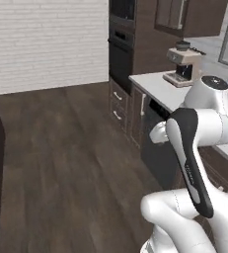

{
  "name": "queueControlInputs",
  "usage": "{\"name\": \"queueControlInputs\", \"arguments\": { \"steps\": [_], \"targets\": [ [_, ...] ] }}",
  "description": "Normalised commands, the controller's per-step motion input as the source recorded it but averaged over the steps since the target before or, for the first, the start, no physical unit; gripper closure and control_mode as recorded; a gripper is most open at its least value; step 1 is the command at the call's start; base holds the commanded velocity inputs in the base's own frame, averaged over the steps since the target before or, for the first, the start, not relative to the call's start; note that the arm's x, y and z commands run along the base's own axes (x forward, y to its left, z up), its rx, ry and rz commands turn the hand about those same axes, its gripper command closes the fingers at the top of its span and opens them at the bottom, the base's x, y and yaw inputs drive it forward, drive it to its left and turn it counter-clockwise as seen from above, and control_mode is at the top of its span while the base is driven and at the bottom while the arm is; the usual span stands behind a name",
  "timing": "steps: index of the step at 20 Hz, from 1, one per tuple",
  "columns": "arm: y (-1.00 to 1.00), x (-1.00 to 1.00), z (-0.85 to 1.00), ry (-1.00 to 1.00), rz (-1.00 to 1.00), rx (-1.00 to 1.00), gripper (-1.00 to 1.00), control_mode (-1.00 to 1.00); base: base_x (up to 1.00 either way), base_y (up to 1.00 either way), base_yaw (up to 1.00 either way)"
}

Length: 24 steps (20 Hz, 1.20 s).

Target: Navigate to the dishwasher.

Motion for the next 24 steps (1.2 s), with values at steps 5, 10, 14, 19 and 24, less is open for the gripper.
{"name": "queueControlInputs", "arguments": {
  "steps": [5,10,14,19,24],
  "targets": [
    [0.00,0.00,0.00,0.00,0.00,0.00,-1.00,1.00,1.00,0.05,-0.57],
    [0.00,0.00,0.00,0.00,0.00,0.00,-1.00,1.00,0.90,0.50,-0.72],
    [0.00,0.00,0.00,0.00,0.00,0.00,-1.00,1.00,0.72,0.62,-0.80],
    [0.00,0.00,0.00,0.00,0.00,0.00,-1.00,1.00,0.70,0.59,-0.81],
    [0.00,0.00,0.00,0.00,0.00,0.00,-1.00,1.00,0.57,0.52,-0.80]
  ]
}}
